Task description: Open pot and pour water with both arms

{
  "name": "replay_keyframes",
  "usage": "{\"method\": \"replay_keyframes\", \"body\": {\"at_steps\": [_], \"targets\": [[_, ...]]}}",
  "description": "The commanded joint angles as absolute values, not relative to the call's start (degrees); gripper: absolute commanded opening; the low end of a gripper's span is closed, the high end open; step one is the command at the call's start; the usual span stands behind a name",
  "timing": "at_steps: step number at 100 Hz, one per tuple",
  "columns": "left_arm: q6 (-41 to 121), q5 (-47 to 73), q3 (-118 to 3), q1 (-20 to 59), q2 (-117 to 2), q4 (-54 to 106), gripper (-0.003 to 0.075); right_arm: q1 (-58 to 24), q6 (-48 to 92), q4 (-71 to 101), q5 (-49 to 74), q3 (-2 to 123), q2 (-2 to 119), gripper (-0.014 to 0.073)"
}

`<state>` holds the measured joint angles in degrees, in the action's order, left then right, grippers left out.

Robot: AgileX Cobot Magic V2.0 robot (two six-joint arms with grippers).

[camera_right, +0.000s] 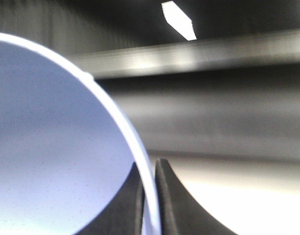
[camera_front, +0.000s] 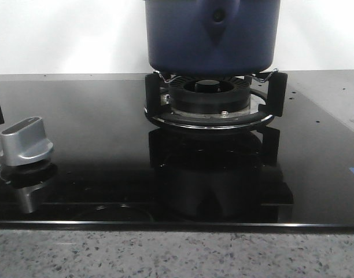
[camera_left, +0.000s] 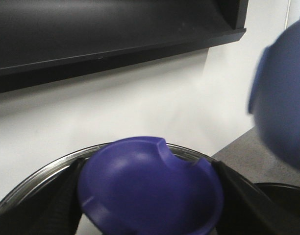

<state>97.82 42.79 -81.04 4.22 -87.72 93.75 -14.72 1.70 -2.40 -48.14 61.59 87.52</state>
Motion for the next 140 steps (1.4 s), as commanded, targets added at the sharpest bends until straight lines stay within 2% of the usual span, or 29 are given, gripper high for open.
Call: {"method": "replay_keyframes", "body": {"at_steps": [1, 24, 41, 61, 92, 140], "targets": [[97.20, 44.64, -83.31, 5.37, -84.66, 99.23, 0.0365, -14.51, 1.91, -1.08, -41.33, 66.30, 83.78, -0.0047], [98.79, 44.27, -83.31, 10.40, -84.66, 99.12, 0.0365, -10.29, 1.91, 0.00, -4.96, 76.27, 79.72, -0.0047], [99.21, 42.18, -83.31, 14.65, -84.77, 99.25, 0.0365, -1.99, 1.69, 2.65, 25.66, 83.47, 79.46, -0.0047], [99.26, 42.05, -83.31, 18.54, -85.59, 99.59, 0.0365, 9.42, 0.00, 3.13, 45.66, 83.27, 80.75, -0.0047], [99.35, 41.53, -83.31, 20.10, -86.42, 101.76, 0.0365, 20.29, 0.00, 5.63, 49.10, 74.75, 85.47, -0.0047], [99.35, 41.44, -83.31, 20.10, -86.52, 101.76, 0.0365, 21.54, 0.92, 5.74, 47.40, 72.83, 88.26, -0.0043]]}}
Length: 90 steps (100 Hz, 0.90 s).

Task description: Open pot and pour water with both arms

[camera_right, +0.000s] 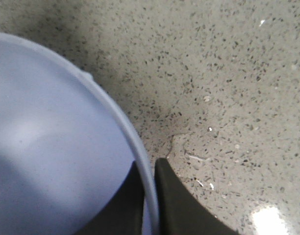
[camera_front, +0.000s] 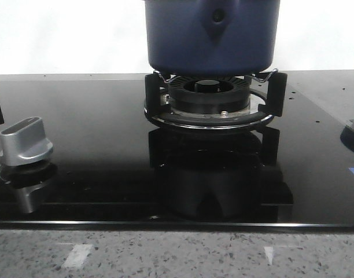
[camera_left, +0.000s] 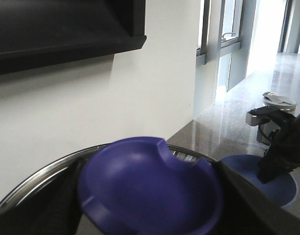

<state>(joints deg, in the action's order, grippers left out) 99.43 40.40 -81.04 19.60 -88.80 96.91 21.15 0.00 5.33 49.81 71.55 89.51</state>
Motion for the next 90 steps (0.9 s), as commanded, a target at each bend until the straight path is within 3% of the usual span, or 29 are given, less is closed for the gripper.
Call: {"method": "replay_keyframes", "body": {"at_steps": [1, 17, 36, 43, 90], "targets": [[99.35, 41.44, -83.31, 20.10, -86.52, 101.76, 0.0365, 21.54, 1.15, 5.74, 47.63, 72.83, 88.42, -0.0043], [99.35, 41.44, -83.31, 20.10, -86.52, 101.76, 0.0365, 21.54, 3.41, 6.31, 47.84, 72.83, 88.80, 0.0023], [99.35, 41.44, -83.31, 20.10, -86.52, 101.76, 0.0365, 21.54, 3.41, 6.31, 49.60, 75.90, 88.67, 0.0339], [99.35, 41.99, -83.31, 20.10, -86.77, 101.76, 0.0365, 21.54, 3.41, 6.31, 51.09, 78.00, 88.12, 0.0413], [103.66, 43.79, -83.89, 26.02, -92.96, 103.71, 0.0365, 21.44, 5.44, 11.78, 53.19, 84.46, 76.00, 0.0426]]}}
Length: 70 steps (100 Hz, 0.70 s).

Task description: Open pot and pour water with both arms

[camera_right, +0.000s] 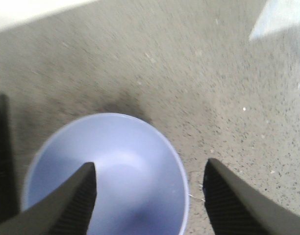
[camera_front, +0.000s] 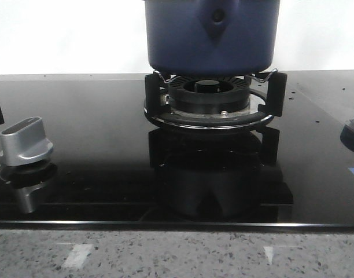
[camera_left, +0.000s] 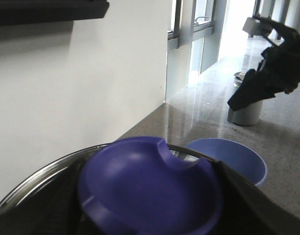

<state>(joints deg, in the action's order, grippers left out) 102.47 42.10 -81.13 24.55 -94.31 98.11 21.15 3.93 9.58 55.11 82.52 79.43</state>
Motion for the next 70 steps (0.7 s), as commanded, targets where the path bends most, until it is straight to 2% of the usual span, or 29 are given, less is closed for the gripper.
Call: {"method": "replay_keyframes", "body": {"at_steps": [1, 31, 70], "targets": [[103.66, 43.78, -84.03, 26.20, -93.29, 103.71, 0.0365, 21.44, 5.41, 12.04, 53.19, 84.46, 75.77, 0.0426], [103.79, 44.29, -85.62, 27.40, -98.68, 103.45, 0.0365, 21.44, 5.41, 12.33, 53.76, 84.46, 73.99, 0.0426], [103.79, 44.29, -85.62, 27.40, -99.71, 103.12, 0.0365, 21.44, 5.80, 12.86, 53.47, 84.46, 73.99, 0.0426]]}}
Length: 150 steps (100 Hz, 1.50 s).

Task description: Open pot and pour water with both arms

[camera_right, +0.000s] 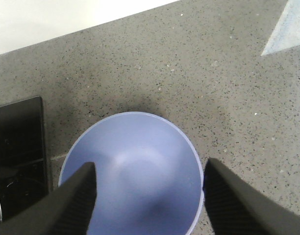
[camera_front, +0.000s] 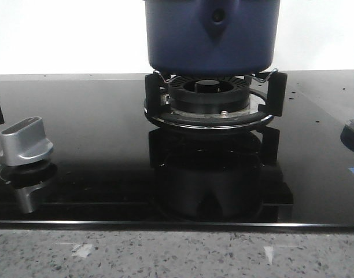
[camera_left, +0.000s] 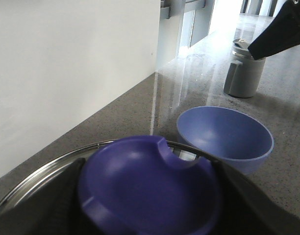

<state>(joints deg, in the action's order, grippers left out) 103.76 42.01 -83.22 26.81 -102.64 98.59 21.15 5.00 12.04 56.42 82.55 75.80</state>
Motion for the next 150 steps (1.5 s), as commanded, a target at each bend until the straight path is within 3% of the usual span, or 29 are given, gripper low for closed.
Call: {"method": "replay_keyframes", "body": {"at_steps": [1, 67, 93, 150], "targets": [[103.79, 44.29, -85.62, 27.40, -99.78, 103.12, 0.0365, 21.44, 5.80, 12.86, 53.47, 84.46, 73.99, 0.0426], [101.46, 44.57, -85.62, 27.11, -100.49, 100.08, 0.0375, 21.44, 6.21, 12.97, 53.59, 84.14, 73.99, 0.0426], [100.22, 46.25, -85.62, 25.57, -100.49, 100.35, 0.0540, 21.44, 6.20, 12.97, 53.80, 84.14, 73.99, 0.0426], [99.81, 59.27, -85.62, 10.34, -90.61, 103.55, 0.0547, 21.44, 6.23, 13.88, 53.80, 84.14, 73.99, 0.0426]]}}
